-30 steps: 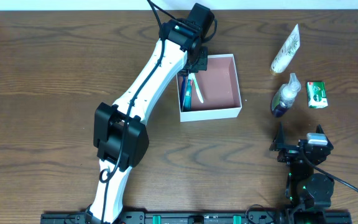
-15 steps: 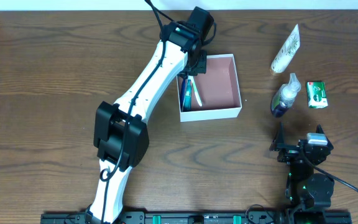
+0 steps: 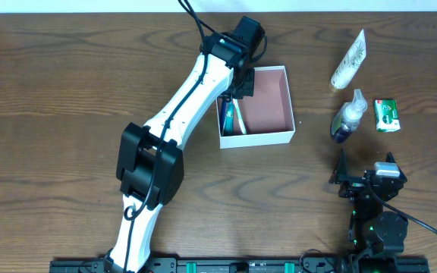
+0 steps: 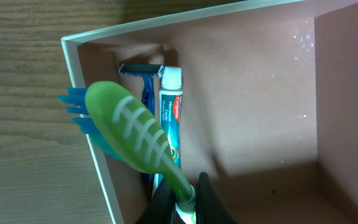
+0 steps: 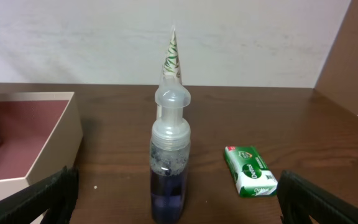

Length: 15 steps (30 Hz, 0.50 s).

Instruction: Pack container

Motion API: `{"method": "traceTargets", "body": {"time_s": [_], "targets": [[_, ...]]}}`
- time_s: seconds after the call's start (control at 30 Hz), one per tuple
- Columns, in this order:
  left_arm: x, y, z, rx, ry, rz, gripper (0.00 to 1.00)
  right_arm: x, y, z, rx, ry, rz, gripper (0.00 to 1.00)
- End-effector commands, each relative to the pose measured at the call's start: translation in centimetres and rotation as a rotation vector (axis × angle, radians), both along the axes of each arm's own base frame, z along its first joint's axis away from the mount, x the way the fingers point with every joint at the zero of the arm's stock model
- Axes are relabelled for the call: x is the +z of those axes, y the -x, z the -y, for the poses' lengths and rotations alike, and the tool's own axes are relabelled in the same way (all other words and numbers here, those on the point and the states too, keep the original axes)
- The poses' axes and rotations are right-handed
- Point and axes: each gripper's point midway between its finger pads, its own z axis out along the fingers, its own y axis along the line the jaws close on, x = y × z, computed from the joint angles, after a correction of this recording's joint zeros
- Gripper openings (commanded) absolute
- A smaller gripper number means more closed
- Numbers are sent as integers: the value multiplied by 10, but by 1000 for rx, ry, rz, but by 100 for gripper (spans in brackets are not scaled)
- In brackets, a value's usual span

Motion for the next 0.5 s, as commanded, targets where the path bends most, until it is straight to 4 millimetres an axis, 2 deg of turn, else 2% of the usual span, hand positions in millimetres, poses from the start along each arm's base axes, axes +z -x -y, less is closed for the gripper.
{"method": "traceTargets", "body": {"time_s": [0.0,0.47], "targets": [[-10,1,0,-5,-12,-17,14,-1,0,-3,12,7,-2,99],[-9,0,0,-5,-11,-14,17,-1,0,-3,12,7,-2,99]]}}
